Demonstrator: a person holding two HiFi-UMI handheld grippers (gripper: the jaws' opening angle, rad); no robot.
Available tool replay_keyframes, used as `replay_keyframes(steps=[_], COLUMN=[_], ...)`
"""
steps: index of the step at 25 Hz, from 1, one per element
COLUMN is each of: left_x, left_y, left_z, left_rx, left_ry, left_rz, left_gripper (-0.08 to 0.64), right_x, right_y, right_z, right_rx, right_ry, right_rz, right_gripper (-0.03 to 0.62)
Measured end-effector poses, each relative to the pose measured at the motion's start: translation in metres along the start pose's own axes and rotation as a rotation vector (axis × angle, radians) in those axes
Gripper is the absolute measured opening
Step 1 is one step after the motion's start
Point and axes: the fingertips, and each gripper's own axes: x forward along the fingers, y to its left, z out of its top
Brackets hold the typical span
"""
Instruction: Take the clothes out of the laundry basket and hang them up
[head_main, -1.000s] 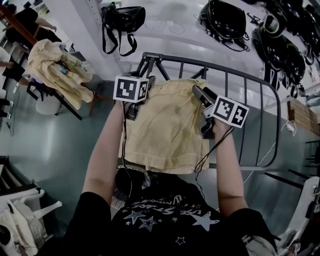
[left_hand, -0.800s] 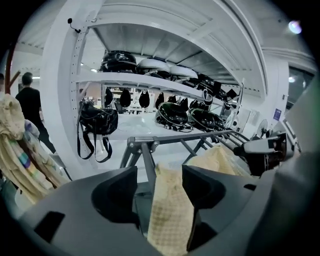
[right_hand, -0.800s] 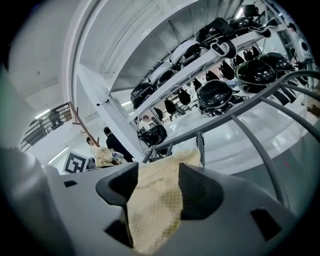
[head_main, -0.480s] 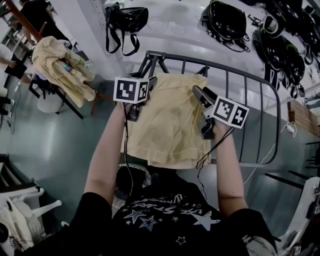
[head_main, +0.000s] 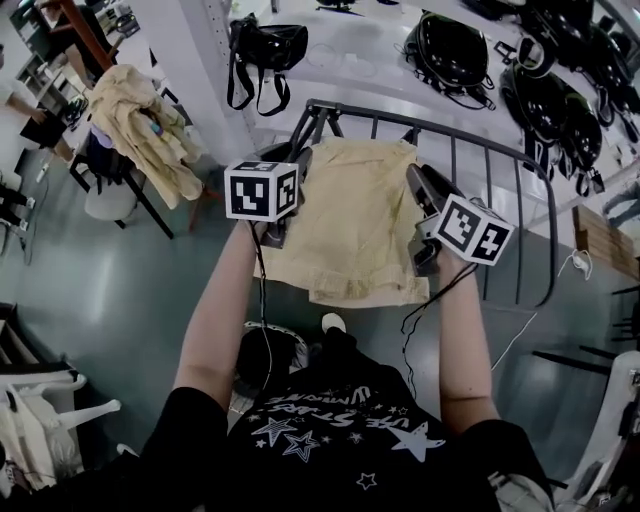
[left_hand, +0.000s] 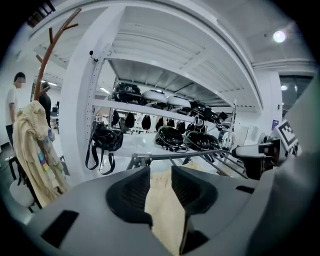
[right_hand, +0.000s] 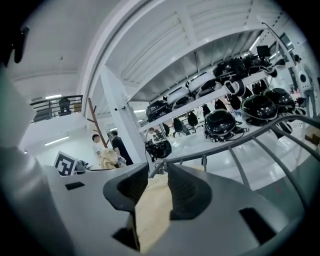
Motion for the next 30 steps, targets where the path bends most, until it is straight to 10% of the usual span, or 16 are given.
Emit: replay_keyframes(steps=[10, 30], left_x=[-0.115, -0.264], left_y=[-0.043, -0.067], left_z=[-0.007, -0.173], left_rx=[0.049, 0.093], left_ry=[-0.166, -0.117], left_rz=[-0.033, 0.035], left_gripper=[0.029, 0.017], right_x=[-0.093, -0.223], right_y=[0.060, 0.118], right_z=[-0.018, -0.166], right_rx=[-0.040, -0.091], right_ry=[-0.151, -0.093], right_rz=[-0.004, -0.001], right_gripper=[0.017, 0.012])
